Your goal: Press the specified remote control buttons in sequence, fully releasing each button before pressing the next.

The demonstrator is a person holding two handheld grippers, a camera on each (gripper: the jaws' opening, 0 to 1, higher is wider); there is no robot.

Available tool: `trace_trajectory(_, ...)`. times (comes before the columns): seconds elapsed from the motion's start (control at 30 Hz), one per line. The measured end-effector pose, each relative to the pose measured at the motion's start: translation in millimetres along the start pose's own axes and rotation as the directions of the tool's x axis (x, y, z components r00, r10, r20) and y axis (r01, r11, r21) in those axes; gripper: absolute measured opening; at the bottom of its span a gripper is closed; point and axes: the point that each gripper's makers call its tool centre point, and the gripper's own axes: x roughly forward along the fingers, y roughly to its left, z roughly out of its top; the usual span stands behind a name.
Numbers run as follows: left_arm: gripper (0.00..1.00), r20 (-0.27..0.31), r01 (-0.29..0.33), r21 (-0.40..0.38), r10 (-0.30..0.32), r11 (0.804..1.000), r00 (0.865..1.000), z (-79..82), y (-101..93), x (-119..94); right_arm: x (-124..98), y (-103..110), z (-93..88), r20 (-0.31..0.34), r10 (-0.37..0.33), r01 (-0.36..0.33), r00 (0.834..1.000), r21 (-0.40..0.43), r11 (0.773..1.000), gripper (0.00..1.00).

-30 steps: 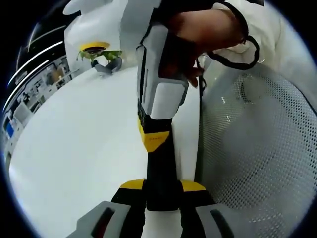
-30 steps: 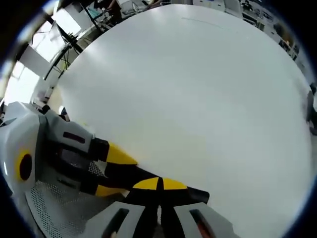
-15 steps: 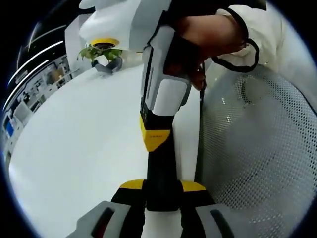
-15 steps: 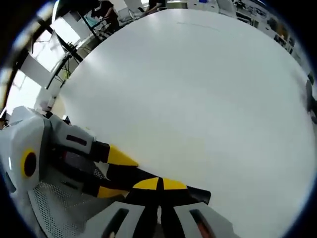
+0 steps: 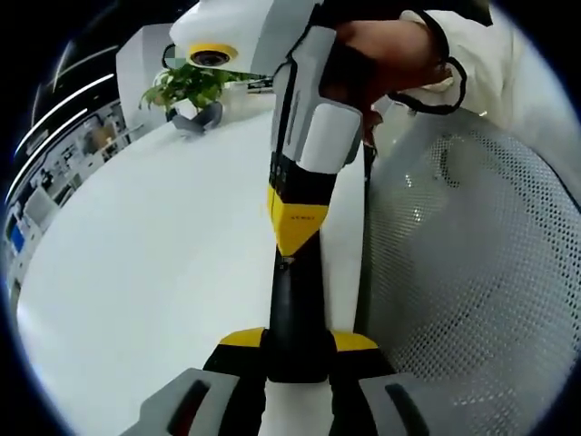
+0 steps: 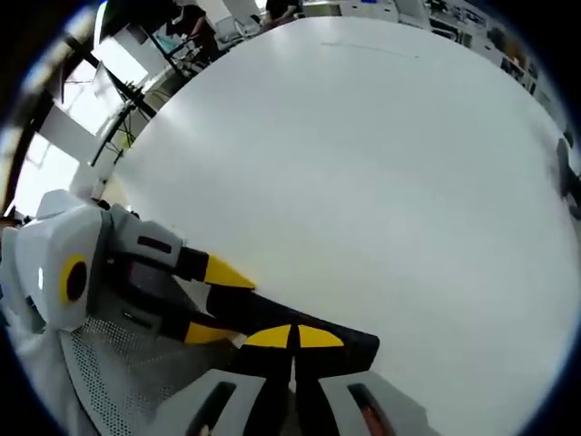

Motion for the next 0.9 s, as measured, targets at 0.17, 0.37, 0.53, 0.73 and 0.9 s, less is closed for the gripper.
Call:
trace_trajectory(0.17,0.25,0.0,0.004,0.007,-0.004,1.0,1.0,0.3,-0.1,0.0,2.7,0.8,-2.2,-0.005,0.001,-0.001,1.0,-0.003,1.0,0.0)
trace_trajectory(0.37,0.25,0.002,0.007,0.008,-0.007,1.0,1.0,1.3,0.1,1.0,3.9,2.1,-3.9,-0.021,-0.003,0.003,1.0,-0.007,1.0,0.0)
trace_trajectory(0.53,0.25,0.007,0.006,0.008,-0.007,1.0,1.0,1.5,0.1,1.6,8.2,4.2,-3.9,-0.035,0.008,-0.008,0.999,-0.006,1.0,0.0)
trace_trajectory(0.73,0.25,0.01,0.006,0.003,-0.006,1.0,1.0,1.7,0.3,1.4,8.1,3.4,-4.0,-0.038,0.002,-0.002,0.999,0.002,1.0,0.0)
trace_trajectory(0.9,0.25,0.012,0.006,0.0,-0.006,1.0,1.0,1.5,0.6,1.4,9.0,3.0,-4.5,-0.03,-0.004,0.004,1.0,-0.002,1.0,0.0)
